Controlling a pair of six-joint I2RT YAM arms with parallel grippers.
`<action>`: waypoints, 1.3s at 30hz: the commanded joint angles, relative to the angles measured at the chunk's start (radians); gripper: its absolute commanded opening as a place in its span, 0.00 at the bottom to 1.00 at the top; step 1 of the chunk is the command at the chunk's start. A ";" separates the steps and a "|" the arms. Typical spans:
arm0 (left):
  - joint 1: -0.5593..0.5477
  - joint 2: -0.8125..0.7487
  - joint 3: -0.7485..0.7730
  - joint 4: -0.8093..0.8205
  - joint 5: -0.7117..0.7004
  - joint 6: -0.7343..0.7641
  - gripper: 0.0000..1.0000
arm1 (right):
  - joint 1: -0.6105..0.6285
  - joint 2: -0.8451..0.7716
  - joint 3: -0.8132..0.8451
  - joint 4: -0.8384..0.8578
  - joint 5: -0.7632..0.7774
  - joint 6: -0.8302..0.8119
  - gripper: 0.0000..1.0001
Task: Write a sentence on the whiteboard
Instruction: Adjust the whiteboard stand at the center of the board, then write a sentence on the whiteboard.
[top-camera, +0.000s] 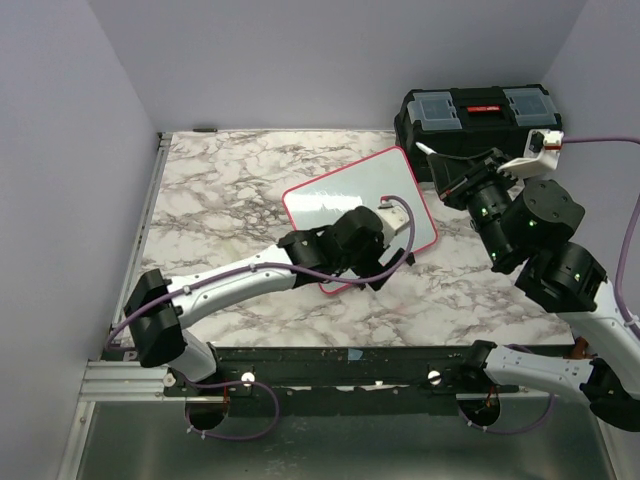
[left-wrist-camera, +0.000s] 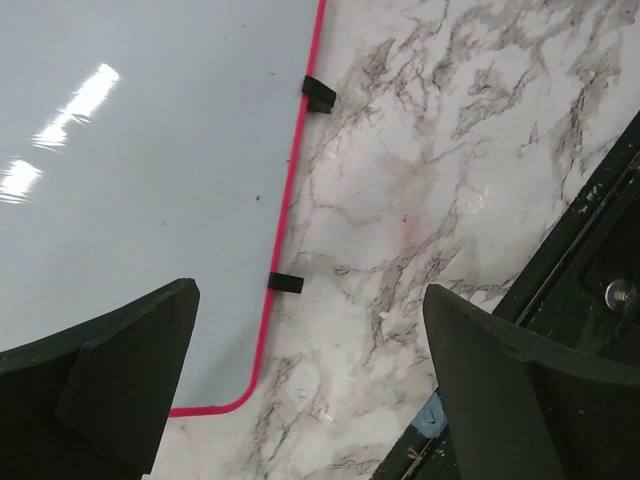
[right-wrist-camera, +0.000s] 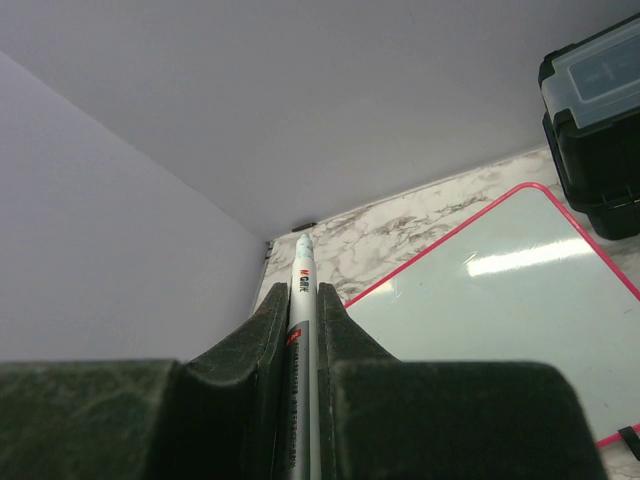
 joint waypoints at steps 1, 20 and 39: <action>0.116 -0.108 0.039 -0.093 0.111 0.124 0.98 | -0.006 0.004 0.004 -0.011 0.034 -0.010 0.01; 0.763 0.194 0.507 -0.322 0.847 0.181 0.89 | -0.005 0.082 -0.064 -0.108 -0.135 0.073 0.01; 0.872 0.608 0.784 -0.469 1.132 0.194 0.70 | -0.006 0.186 -0.049 -0.122 -0.203 0.058 0.01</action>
